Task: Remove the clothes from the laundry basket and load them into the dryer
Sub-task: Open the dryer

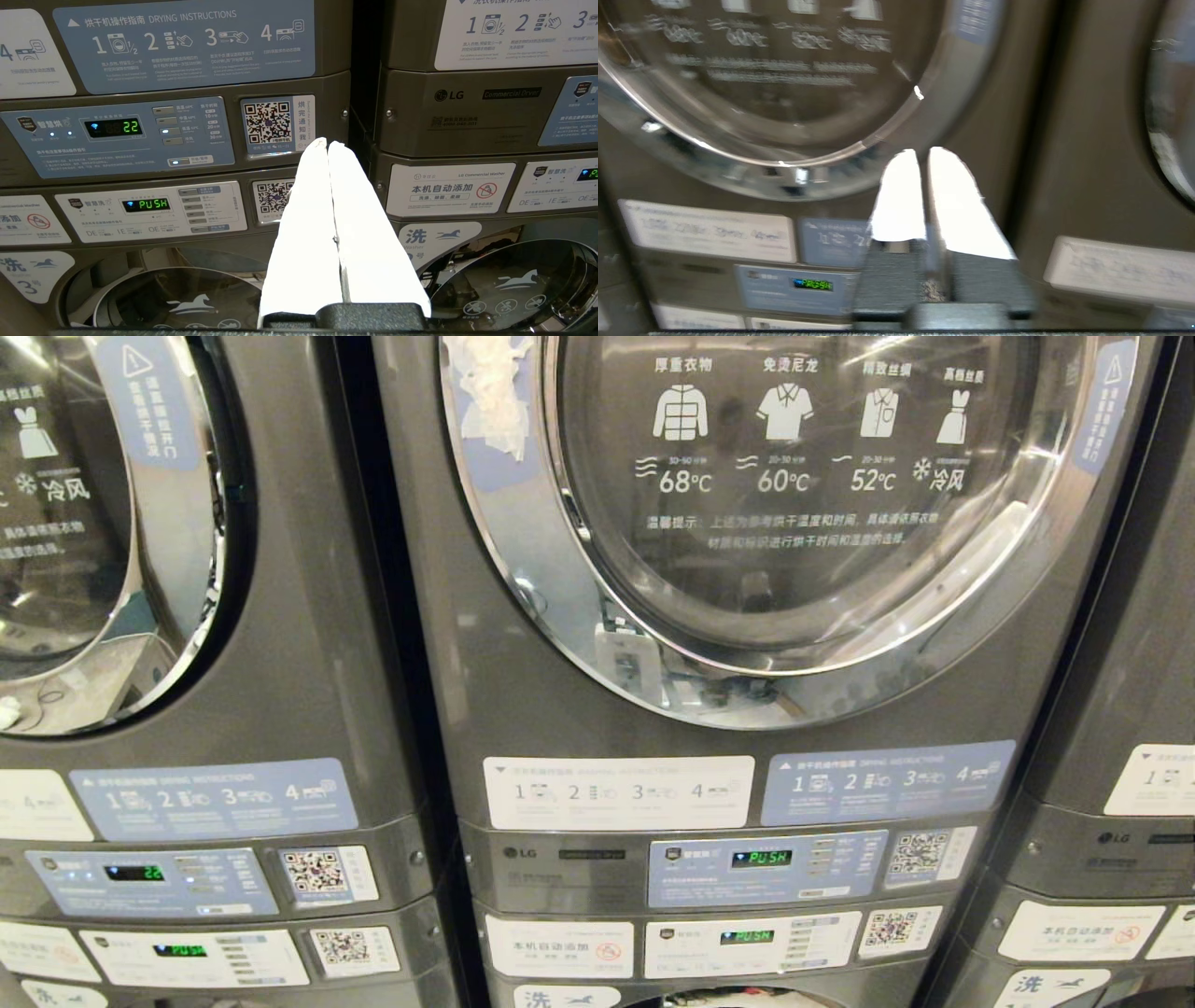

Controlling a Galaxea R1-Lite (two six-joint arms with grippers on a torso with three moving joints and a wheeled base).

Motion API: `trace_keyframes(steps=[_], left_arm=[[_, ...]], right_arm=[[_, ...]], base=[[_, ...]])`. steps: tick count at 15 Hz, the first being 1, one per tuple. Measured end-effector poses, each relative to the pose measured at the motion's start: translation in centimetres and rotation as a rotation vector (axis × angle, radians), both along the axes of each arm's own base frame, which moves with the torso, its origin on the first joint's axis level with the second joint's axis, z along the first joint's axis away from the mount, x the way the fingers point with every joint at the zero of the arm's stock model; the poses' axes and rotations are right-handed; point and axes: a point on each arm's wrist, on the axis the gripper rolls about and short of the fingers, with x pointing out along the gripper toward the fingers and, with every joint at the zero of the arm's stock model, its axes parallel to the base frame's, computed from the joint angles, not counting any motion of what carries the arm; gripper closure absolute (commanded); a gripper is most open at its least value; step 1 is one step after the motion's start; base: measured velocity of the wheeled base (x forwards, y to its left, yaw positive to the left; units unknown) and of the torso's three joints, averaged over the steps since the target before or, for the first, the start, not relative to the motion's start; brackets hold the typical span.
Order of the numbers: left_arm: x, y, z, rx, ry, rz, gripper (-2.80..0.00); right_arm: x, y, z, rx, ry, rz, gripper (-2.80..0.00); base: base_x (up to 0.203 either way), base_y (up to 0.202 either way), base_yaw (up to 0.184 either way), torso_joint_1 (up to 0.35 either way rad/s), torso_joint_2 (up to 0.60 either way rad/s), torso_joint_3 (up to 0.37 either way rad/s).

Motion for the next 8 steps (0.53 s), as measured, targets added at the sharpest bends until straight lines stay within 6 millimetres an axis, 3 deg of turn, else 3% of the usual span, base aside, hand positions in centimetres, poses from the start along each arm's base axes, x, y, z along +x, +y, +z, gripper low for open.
trace_keyframes(steps=[4, 8], left_arm=[[0.0, 0.0, 0.0, 0.000, 0.000, 0.000, 0.00], [0.0, 0.0, 0.0, 0.000, 0.000, 0.000, 0.00]], right_arm=[[4.4, 2.0, 2.2, 0.012, 0.058, 0.314, -2.80], [9.9, 5.7, 3.0, 0.033, 0.074, 0.486, -2.80]], base=[[0.000, 0.000, 0.000, 0.000, 0.00, 0.000], [0.000, 0.000, 0.000, 0.000, 0.00, 0.000]])
